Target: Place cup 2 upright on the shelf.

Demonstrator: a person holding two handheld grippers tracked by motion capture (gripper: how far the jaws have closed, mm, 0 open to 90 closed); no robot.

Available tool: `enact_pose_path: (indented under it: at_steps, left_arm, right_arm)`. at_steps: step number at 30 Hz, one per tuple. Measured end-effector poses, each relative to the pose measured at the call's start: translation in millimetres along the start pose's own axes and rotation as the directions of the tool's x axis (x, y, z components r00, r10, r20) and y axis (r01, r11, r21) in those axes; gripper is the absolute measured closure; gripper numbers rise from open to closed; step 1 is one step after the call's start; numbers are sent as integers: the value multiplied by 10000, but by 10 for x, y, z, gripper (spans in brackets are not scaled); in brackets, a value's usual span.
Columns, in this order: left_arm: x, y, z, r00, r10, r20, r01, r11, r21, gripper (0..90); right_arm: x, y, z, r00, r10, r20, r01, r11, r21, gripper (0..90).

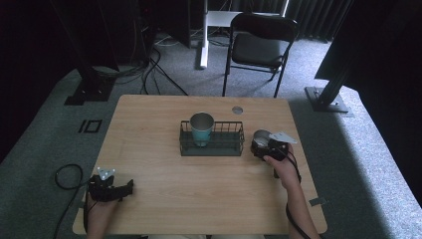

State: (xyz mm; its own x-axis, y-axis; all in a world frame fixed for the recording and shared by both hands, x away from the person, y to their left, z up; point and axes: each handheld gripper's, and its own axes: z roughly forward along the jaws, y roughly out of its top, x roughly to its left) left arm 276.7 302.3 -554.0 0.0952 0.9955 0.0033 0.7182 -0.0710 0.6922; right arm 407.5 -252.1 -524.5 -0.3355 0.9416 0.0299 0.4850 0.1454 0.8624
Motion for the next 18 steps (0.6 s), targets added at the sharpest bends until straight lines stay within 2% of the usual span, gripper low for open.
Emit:
enact_pose_path:
  at_steps: [3,5,9,15,18]
  left_arm:
    - [0,0,0,10000,1,0,-1,10000,0,18]
    - [0,0,0,10000,1,-2,-1,10000,2,19]
    - [0,0,0,10000,0,-1,0,10000,0,19]
    - [0,0,0,10000,3,-1,-3,10000,3,19]
    - [0,0,0,10000,2,-2,-2,10000,2,18]
  right_arm:
    - [1,6,4,9995,-204,220,206,9998,-84,173]
    - [-7,14,0,9996,-117,275,118,9999,-29,177]
    - [-3,26,-18,9993,-234,280,234,9997,25,180]
    - [-27,83,-76,9996,53,264,-52,10000,-57,180]
    - [-33,118,-112,9996,38,292,-36,10000,-66,180]
